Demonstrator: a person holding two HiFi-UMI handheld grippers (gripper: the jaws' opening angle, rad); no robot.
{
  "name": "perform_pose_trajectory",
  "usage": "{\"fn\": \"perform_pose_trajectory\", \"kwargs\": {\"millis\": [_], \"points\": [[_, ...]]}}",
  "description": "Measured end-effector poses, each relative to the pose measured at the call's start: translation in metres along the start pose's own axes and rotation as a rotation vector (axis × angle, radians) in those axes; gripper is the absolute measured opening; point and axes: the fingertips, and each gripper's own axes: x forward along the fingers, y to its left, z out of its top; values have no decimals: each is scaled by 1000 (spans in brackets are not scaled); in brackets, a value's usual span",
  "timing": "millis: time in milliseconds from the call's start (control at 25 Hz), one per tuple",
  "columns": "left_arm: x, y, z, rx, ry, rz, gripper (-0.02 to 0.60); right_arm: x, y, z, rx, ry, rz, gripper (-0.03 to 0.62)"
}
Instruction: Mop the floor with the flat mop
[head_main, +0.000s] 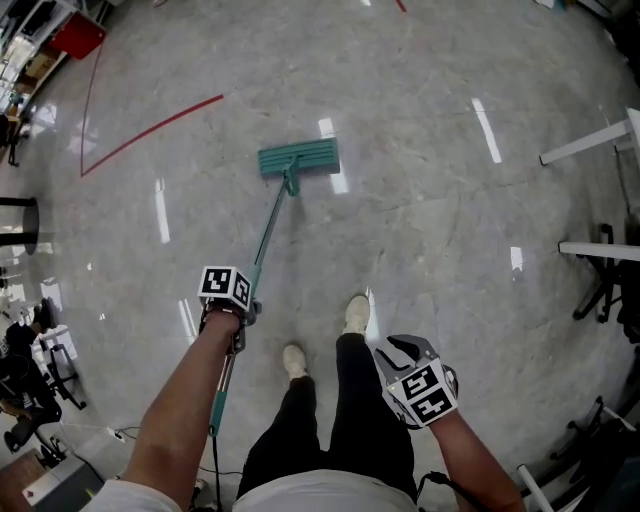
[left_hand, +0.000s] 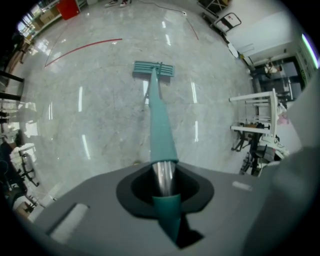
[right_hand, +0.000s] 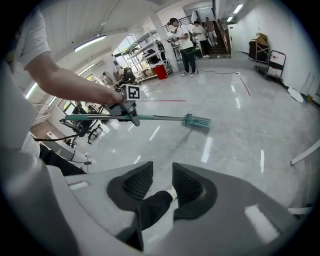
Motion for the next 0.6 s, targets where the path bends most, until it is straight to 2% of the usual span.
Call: {"fn": "perform_pose_trajectory", "kwargs": {"millis": [400,600], "points": [[11,44,-161,13,77,42,57,24,47,17,-105,12,44,124],[32,50,-201,-18,115,35,57,40,60,30,-158,33,62,124]]}}
